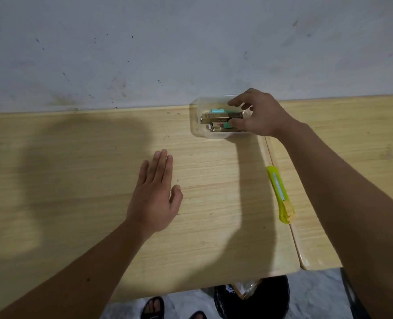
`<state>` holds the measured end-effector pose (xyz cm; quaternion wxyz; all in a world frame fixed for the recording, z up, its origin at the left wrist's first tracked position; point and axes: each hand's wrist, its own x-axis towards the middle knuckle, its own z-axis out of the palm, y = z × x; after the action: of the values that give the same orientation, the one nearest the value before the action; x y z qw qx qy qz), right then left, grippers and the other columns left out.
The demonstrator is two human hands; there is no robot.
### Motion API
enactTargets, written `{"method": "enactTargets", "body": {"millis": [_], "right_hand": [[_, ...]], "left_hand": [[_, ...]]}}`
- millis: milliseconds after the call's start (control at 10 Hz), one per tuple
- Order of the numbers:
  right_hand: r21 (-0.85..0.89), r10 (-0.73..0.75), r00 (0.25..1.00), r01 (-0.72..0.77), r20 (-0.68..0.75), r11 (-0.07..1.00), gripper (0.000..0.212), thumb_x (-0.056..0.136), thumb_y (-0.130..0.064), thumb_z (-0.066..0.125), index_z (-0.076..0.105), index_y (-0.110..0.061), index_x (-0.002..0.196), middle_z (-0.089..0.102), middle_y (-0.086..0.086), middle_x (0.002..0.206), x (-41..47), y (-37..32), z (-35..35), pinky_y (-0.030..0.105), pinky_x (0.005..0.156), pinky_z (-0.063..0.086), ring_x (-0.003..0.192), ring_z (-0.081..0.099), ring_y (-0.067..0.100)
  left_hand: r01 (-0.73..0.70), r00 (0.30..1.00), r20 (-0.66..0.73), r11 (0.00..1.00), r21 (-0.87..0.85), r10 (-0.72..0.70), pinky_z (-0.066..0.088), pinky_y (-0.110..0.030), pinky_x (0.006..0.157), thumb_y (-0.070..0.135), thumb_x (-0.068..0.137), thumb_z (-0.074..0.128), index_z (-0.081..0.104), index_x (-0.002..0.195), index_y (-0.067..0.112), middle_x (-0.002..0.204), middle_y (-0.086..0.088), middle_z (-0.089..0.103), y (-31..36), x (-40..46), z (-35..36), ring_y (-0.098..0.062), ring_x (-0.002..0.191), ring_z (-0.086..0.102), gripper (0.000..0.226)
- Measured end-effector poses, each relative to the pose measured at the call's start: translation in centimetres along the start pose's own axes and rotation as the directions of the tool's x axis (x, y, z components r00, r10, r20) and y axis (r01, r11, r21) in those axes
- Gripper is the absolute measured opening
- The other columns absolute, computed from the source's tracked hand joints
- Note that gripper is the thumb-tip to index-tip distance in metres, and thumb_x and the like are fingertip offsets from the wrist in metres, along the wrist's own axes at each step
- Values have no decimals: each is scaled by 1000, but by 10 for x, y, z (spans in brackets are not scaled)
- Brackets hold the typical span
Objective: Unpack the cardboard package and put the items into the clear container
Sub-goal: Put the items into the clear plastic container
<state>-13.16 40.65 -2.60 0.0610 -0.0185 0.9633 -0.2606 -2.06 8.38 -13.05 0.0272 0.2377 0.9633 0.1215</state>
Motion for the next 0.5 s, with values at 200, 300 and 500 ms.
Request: {"method": "enactTargets", "body": {"millis": [200,300,500], "right_hand": [[1,-42,980,43,-193,999,44,83,-48,76,73,-28,122,59,2,129,-32,2,12,40,105,43,124,49,27],[-12,19,980,-21,-198,1000,43,84,-49,79,74,-29,121,52,5,138,-44,13,25,36,111,35,135,40,28],[20,45,983,-42,-178,999,44,84,-46,81,75,-22,120,53,4,143,-48,27,23,26,111,29,139,43,21]], "left_hand": [[2,1000,-10,1000,-11,-3,12,-53,130,39,101,33,16,164,2,174,-15,11,2,0,-1,-26,163,0,75],[1,1000,-8,1000,-9,-1,12,-53,130,38,101,33,16,164,1,174,-15,11,1,0,-1,-26,163,1,75],[-5,1000,-14,1000,-2,5,12,-53,130,39,100,34,17,163,1,174,-16,12,0,1,1,-27,163,2,75]]}}
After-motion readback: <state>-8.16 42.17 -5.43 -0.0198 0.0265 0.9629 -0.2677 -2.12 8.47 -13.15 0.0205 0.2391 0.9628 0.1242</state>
